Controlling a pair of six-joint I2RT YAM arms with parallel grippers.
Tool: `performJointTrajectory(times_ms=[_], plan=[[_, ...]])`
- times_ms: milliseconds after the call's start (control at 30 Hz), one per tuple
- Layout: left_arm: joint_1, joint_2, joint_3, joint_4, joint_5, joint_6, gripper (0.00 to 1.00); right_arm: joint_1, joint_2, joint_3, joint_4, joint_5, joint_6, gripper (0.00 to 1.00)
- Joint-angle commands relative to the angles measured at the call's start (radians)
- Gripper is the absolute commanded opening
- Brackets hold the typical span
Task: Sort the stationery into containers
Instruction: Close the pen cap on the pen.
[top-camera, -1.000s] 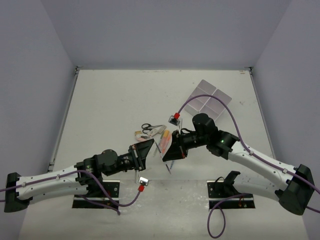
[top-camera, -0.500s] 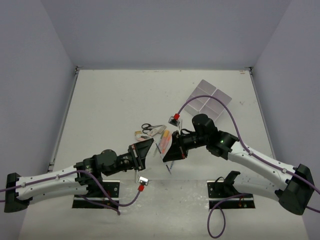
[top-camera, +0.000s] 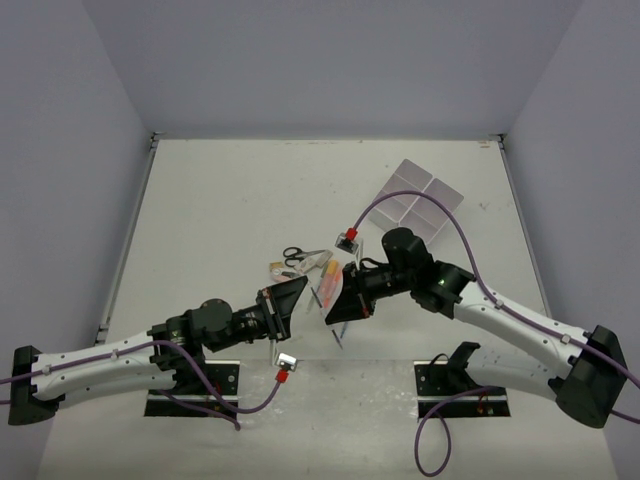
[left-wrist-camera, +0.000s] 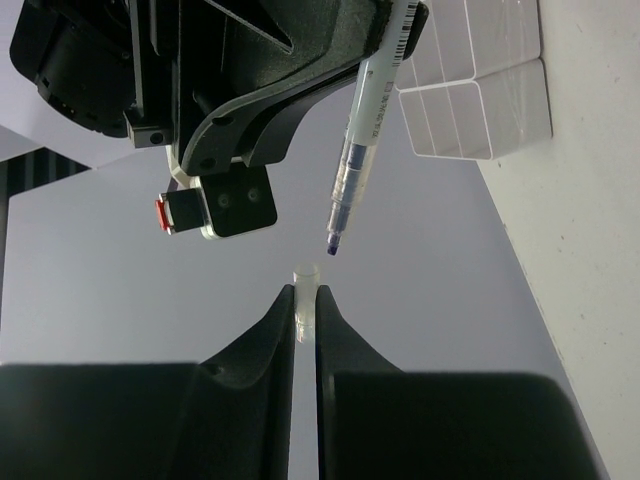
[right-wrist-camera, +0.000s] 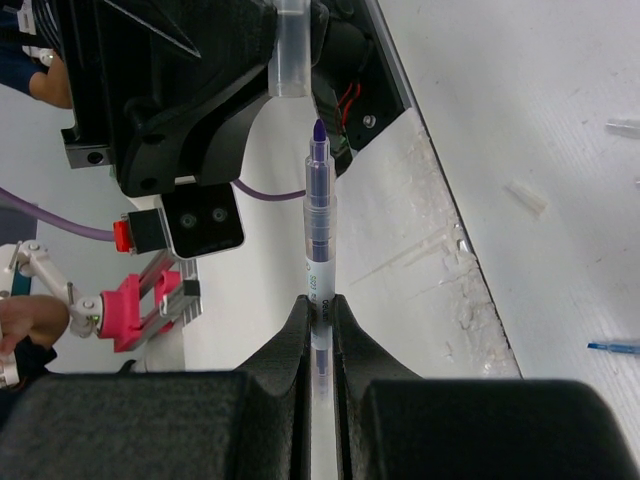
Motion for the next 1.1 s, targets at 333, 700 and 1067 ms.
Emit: performJointTrajectory(times_ms=[333,700,1067], plan=[[-0.002,-0.007,0.011,0.028,-0.014,-0.011,0.00,0.005,-0.012,0.045,-0.004,-0.015,-0.022,0.00],[-0.003,0.014,0.008,0.040,0.002,-0.016,0.00,0.006,-0.027,0.059,-0.017,-0.010,-0.028,0.00],[-0.003,0.011,0.002,0.038,0.008,-0.015,0.00,0.005,-0.019,0.065,-0.011,-0.007,-0.030,0.00]])
